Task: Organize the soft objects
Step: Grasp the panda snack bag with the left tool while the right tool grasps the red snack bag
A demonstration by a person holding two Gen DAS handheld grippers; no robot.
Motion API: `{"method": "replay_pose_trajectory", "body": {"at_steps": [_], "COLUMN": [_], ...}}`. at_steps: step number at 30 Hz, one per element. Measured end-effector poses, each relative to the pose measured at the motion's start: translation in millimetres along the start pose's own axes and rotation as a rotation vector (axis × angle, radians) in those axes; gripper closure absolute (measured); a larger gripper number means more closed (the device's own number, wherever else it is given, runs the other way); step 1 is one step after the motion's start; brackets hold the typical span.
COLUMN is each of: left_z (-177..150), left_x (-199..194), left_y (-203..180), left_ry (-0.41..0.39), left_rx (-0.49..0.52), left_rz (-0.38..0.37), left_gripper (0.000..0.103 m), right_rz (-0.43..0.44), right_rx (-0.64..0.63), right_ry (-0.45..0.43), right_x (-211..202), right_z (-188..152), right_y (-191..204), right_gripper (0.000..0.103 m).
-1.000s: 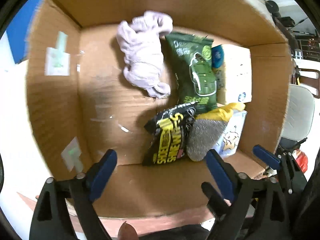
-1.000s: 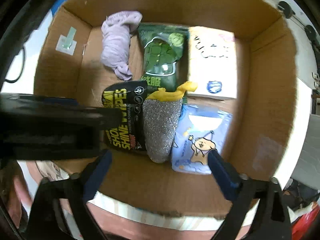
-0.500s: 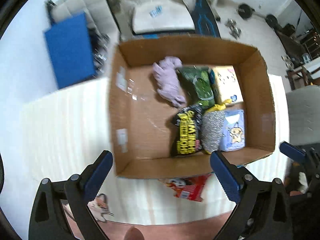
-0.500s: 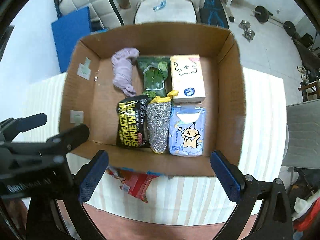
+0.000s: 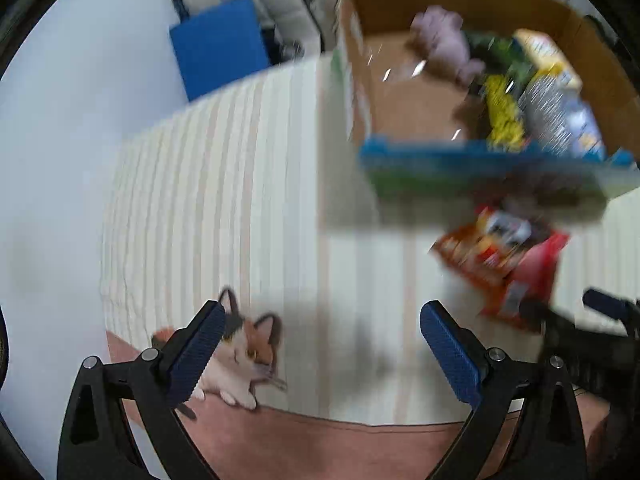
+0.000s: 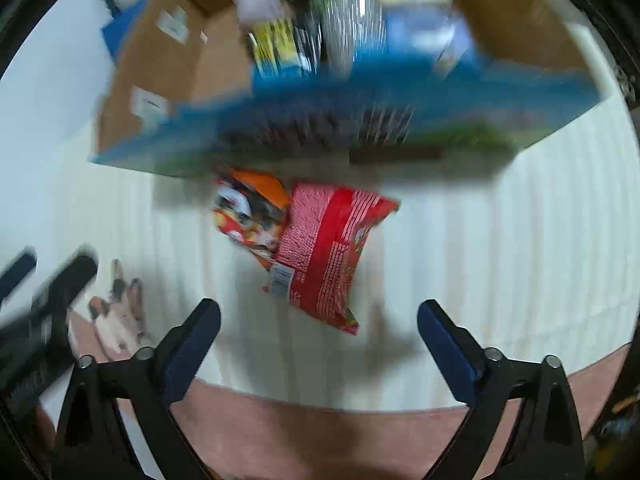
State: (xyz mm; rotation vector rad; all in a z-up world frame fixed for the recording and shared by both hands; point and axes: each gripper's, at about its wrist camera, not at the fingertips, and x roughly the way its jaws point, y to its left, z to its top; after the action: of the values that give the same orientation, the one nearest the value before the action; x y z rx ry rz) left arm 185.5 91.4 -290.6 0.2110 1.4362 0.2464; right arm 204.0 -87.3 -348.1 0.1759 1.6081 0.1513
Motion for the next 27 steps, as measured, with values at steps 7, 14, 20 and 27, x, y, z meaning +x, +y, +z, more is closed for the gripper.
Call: {"method": "replay_pose_trajectory", "body": {"at_steps": [7, 14, 20, 27], "left_z": [-3.9, 12.1, 34.9, 52.5], "left_x": [28.2, 24.4, 45.3, 68.4], "left_y": [-9.4, -55.0, -98.8, -126.0], "left_ry": [0.027, -0.014, 0.052, 0.124], "left_rx": [0.065, 0.201, 0.245, 0.197], "left_rz": [-0.032, -0.112, -0.190, -0.236], "left_gripper": [0.003, 0.003, 0.003, 0.007], "right_rz": [-0.023, -0.077, -0.052, -0.001], "right_rx": [-0.019, 0.007, 0.127, 0.237], "right_ry": [0.009, 0.054, 0.070, 0.027], "right_x": [33.9, 14.0, 1.7, -3.9], "right_z": [-6.2, -32.4, -50.0, -54.0], "right_y": [11.2, -48.9, -120.0, -153.7], "right_gripper": [0.046, 0.050, 0.047, 0.017]}}
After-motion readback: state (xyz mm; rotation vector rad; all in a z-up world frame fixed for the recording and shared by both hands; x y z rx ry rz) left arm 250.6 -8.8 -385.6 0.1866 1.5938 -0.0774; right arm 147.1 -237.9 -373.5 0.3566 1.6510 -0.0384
